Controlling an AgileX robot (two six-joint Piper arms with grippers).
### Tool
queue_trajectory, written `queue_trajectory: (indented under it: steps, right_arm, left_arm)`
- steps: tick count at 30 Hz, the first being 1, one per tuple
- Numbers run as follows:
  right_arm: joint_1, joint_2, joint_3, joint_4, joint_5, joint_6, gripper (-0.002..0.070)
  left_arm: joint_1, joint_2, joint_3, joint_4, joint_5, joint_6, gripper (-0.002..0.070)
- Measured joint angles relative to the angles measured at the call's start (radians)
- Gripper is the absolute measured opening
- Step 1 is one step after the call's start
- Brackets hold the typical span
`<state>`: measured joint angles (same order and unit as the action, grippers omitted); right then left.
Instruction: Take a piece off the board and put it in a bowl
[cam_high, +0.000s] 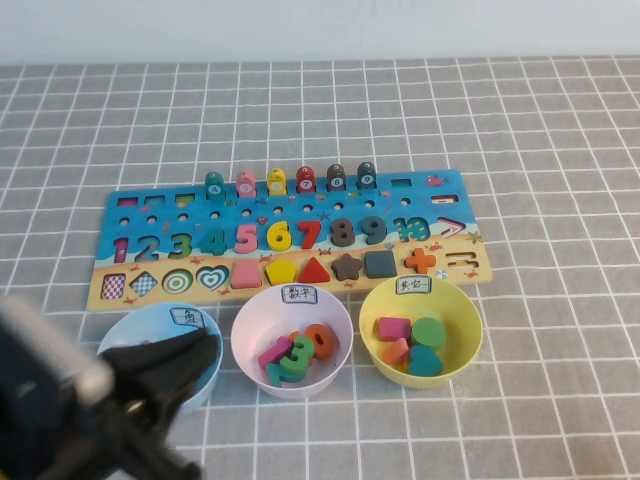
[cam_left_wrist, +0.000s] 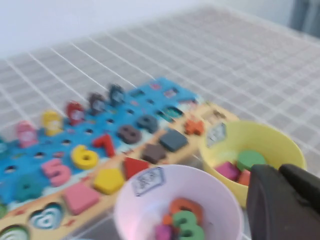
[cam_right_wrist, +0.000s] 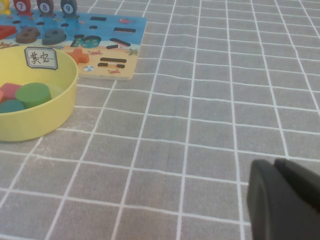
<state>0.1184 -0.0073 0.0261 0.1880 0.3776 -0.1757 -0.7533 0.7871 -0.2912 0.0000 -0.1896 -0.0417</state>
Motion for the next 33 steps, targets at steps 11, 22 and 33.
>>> queue_trajectory:
  steps: [11,22,33]
  right_arm:
    - [0.000,0.000,0.000,0.000,0.000,0.000,-0.0017]
    - [0.000,-0.002,0.000,0.000,0.000,0.000,-0.0017]
    - [0.000,-0.005,0.000,0.000,-0.002,0.000,-0.0017]
  left_arm:
    - [0.330,-0.478,0.307,-0.143,-0.144,0.128,-0.0002]
    - [0.593,-0.784,0.314,-0.078,0.134,0.131,-0.0002]
    - [0.595,-0.798,0.317,0.000,0.474,0.122,-0.0002]
